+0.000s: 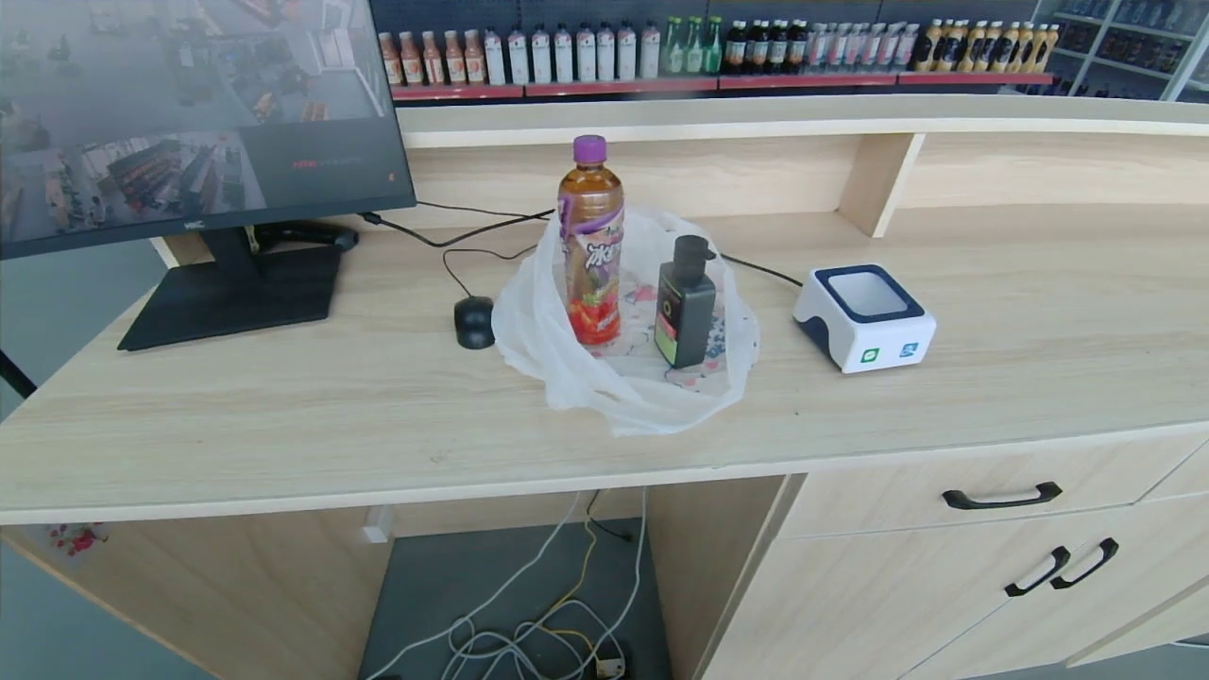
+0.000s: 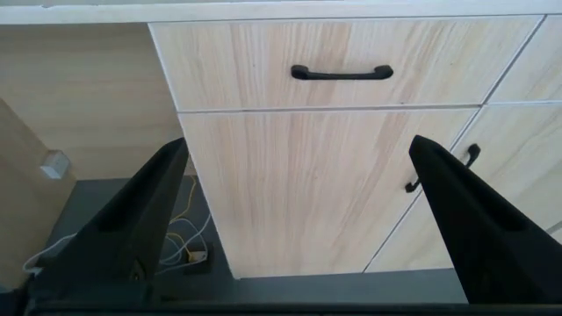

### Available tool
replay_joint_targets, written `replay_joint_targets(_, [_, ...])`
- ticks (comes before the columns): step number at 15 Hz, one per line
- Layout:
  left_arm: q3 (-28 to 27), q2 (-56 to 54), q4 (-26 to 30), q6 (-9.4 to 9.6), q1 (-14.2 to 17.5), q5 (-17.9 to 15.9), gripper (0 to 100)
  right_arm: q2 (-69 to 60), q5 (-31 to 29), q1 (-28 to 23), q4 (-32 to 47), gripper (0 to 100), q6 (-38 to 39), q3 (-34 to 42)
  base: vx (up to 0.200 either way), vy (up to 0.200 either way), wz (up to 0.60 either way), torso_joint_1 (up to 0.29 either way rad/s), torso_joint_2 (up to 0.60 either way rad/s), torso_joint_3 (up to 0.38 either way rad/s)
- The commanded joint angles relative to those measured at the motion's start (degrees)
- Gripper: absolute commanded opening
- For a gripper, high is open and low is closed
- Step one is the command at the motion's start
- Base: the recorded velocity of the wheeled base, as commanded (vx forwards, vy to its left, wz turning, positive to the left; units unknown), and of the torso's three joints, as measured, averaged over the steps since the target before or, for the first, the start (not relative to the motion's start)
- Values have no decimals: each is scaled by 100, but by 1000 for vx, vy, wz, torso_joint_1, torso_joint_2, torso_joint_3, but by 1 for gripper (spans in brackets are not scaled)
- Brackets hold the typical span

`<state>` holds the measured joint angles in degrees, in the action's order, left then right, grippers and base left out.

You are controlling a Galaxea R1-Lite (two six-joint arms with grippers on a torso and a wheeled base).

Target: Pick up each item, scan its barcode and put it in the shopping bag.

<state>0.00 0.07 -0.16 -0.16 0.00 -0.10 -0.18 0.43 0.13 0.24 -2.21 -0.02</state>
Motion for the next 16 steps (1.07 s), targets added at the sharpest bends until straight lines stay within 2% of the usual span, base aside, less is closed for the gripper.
replay_joint_targets(1, [0, 1, -2, -2, 0, 1, 100, 18, 1, 4, 2, 100, 1, 2, 0, -200, 0, 2, 2, 2])
replay_joint_targets(16, [0, -7, -2, 7, 0, 1, 100, 18, 1, 4, 2, 100, 10, 2, 0, -200, 0, 3, 1, 3])
